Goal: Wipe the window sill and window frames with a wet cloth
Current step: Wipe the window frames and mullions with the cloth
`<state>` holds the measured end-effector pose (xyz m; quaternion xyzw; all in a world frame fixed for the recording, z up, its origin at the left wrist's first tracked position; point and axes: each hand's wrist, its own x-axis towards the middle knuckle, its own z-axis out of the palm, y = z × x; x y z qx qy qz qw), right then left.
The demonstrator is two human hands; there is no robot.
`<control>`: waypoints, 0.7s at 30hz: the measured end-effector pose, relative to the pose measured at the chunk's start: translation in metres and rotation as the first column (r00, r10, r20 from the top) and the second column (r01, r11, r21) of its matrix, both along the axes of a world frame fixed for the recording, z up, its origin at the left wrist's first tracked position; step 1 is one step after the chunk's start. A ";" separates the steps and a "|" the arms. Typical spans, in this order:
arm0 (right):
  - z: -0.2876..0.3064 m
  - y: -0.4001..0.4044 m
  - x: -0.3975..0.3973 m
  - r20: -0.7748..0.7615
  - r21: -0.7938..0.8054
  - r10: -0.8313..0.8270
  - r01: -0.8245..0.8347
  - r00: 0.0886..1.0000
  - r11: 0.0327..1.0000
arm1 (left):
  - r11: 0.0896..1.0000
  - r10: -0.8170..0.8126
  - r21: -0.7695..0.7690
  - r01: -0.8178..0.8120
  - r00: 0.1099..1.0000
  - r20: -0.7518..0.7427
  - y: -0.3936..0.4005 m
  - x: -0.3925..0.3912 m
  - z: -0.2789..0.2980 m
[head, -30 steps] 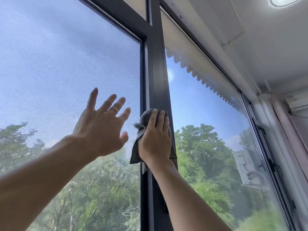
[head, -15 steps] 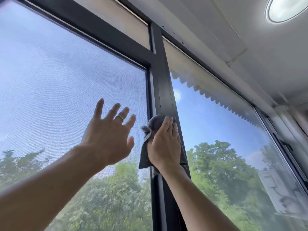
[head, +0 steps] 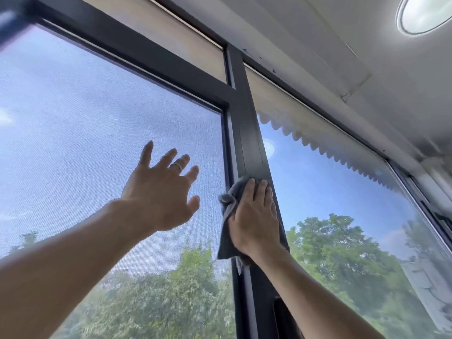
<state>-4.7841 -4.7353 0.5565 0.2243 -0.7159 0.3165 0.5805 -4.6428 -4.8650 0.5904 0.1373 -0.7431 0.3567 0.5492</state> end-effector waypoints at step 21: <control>0.090 0.000 0.003 -0.003 0.006 0.002 -0.002 1.000 1.000 | 0.997 0.062 -0.051 -0.064 0.997 -0.043 0.008 -0.019 0.040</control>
